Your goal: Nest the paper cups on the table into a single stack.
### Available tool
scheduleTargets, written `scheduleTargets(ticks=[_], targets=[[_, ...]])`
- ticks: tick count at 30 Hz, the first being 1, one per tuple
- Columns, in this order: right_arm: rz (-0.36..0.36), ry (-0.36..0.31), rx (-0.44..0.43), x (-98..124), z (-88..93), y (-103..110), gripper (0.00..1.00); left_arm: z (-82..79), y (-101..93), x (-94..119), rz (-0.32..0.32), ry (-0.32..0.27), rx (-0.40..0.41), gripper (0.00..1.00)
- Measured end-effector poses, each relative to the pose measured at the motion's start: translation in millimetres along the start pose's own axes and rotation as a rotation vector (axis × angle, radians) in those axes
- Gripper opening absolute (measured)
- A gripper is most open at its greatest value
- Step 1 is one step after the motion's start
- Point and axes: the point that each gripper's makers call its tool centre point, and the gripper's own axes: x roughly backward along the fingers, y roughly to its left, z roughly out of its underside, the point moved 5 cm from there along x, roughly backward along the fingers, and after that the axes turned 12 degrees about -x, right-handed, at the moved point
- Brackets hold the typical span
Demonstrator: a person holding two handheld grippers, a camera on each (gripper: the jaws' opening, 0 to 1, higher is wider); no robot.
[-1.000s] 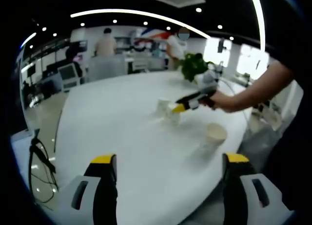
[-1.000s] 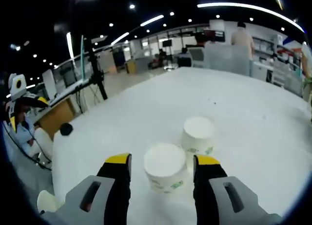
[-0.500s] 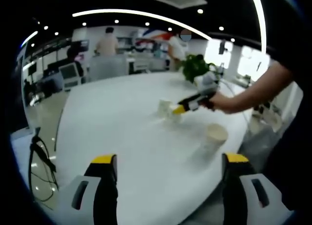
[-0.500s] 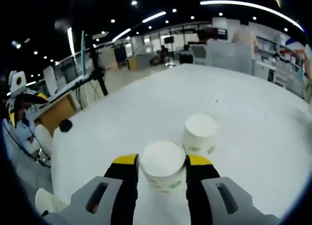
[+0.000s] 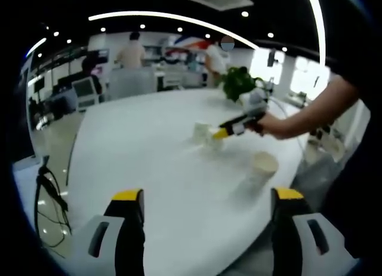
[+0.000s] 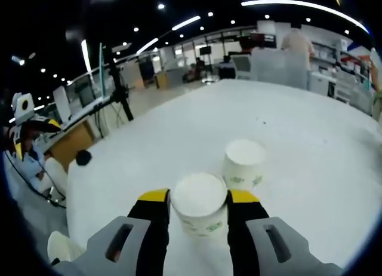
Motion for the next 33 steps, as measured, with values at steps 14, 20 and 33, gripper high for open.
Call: scheduleTargets(ticks=[14, 20, 33], targets=[[-0.007, -0.034, -0.032, 23, -9.1, 12, 0.34, -9.5, -5.7, 0, 0.01, -0.018, -0.022, 0.85], [-0.001, -0.056, -0.032, 37, -14.2, 19, 0.34, -12.9, -10.1, -1, 0.023, -0.032, -0.037, 0.85], [0.007, -0.107, -0.048, 68, -29.8, 24, 0.33, -15.8, -15.8, -9, 0.056, -0.055, -0.053, 0.84]])
